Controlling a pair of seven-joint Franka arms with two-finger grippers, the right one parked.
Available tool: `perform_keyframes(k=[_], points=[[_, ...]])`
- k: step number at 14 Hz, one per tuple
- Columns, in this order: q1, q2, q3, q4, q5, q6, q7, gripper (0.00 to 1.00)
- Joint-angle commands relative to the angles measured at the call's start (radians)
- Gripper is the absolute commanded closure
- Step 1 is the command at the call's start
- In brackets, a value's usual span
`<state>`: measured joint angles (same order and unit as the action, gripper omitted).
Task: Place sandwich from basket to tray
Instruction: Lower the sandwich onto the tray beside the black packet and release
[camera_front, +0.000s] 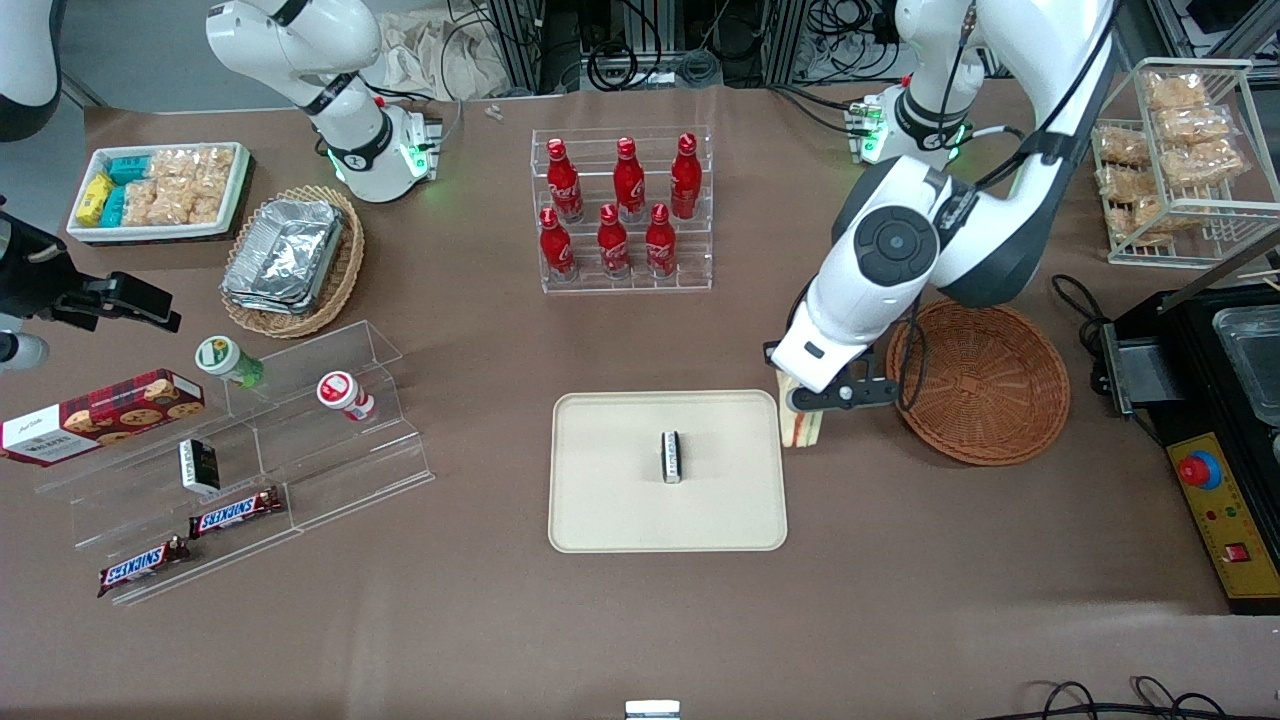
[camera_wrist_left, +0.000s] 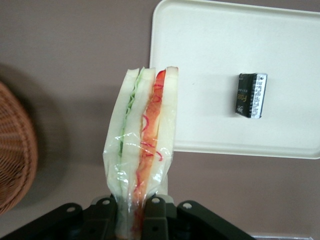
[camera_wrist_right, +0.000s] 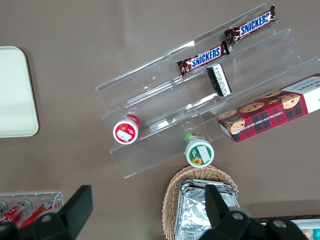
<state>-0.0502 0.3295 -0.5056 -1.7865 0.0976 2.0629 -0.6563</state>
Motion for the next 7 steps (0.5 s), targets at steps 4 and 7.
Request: perform_keyframes(k=[4, 7], points=[[-0.042, 0.192, -0.013, 0.041, 0.146, 0.160, -0.008, 1.00], [-0.042, 0.268, -0.013, 0.044, 0.250, 0.223, -0.077, 1.00]])
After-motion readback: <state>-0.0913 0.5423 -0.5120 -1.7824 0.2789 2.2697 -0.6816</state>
